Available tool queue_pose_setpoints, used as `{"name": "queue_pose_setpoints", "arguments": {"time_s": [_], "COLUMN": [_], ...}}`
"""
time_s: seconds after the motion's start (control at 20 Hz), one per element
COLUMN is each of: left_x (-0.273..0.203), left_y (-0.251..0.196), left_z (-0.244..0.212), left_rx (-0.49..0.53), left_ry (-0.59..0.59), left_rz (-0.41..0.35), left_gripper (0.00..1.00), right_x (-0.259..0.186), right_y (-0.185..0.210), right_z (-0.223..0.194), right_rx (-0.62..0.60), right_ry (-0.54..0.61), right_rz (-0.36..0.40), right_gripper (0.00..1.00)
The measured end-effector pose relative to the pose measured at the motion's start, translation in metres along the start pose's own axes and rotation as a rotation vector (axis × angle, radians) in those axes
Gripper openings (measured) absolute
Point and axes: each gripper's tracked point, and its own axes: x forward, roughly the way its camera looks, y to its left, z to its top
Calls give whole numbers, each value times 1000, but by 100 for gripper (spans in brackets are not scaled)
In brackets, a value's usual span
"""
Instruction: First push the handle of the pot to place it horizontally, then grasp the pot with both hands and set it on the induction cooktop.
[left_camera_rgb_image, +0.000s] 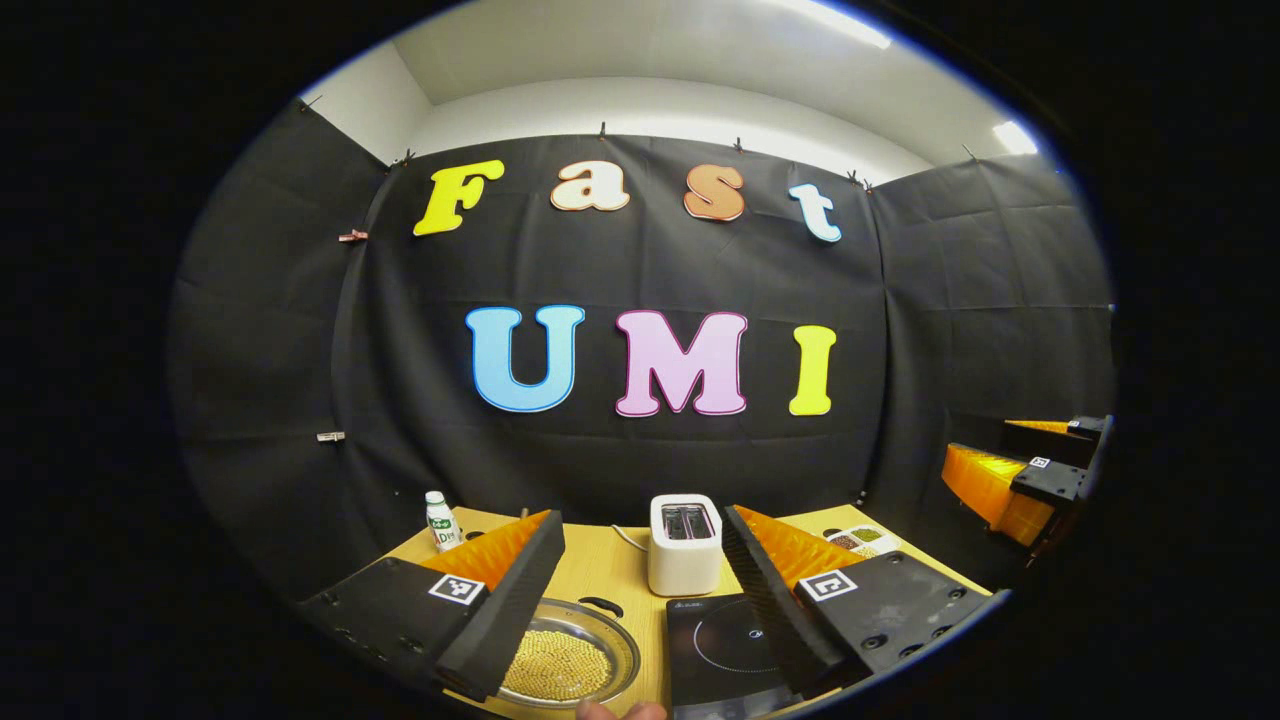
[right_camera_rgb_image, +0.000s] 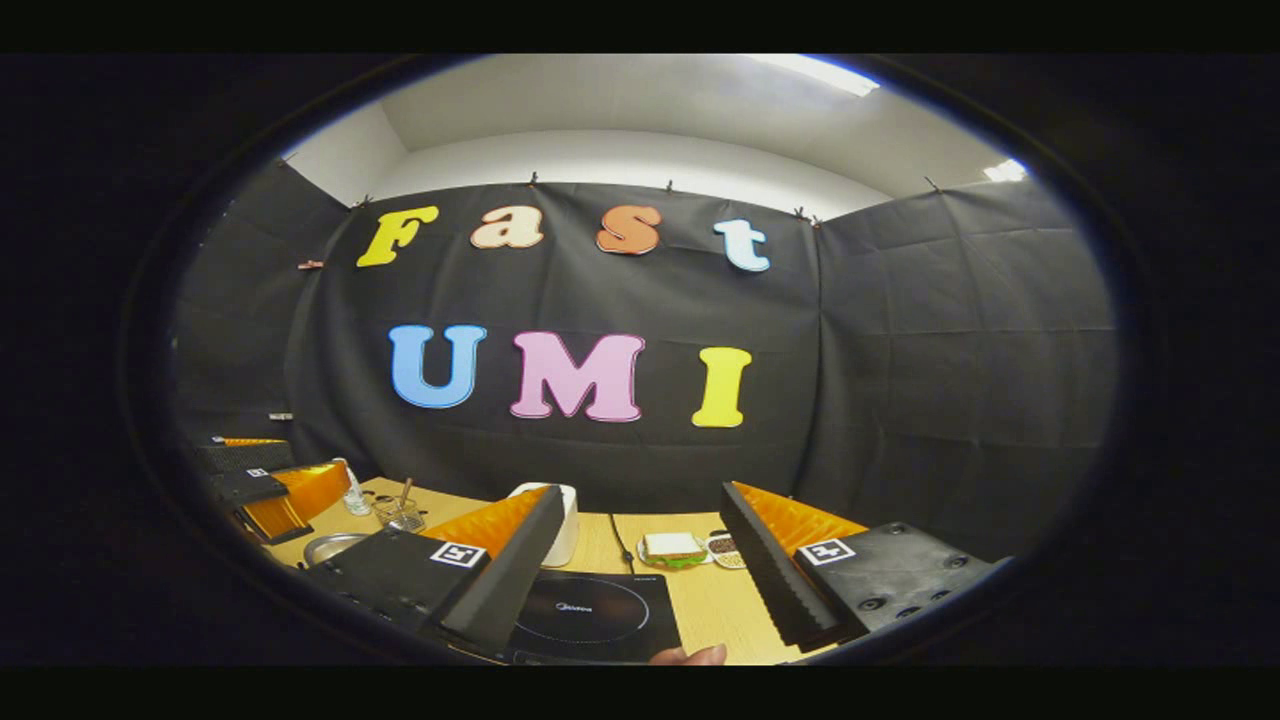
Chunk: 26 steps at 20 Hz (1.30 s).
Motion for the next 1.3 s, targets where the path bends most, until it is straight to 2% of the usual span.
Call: {"name": "queue_pose_setpoints", "arguments": {"time_s": [0.15,0.35,0.45,0.65,0.75,0.9,1.15,1.3], "left_x": [-1,-3,-6,-9,-13,-19,-36,-50], "left_y": [0,-1,0,-22,-30,-35,-34,-32], "left_z": [2,5,5,-11,-22,-43,-100,-131], "left_rx": [-5,0,13,3,-15,-37,31,31], "left_ry": [-4,-17,-10,63,113,208,401,503], "left_rz": [1,-10,-11,-136,-192,-234,-265,-296], "left_gripper": [99,96,82,6,5,5,5,5], "right_x": [1,-1,-2,-3,-3,-4,-6,-7], "right_y": [0,-1,-1,-1,1,2,3,5], "right_z": [1,1,2,3,3,3,-3,-8], "right_rx": [1,0,0,4,2,-4,-3,-6], "right_ry": [1,0,-2,-5,-5,-5,6,16], "right_rz": [-1,-2,-3,-1,1,2,5,9], "right_gripper": [97,97,97,97,97,97,98,97]}}
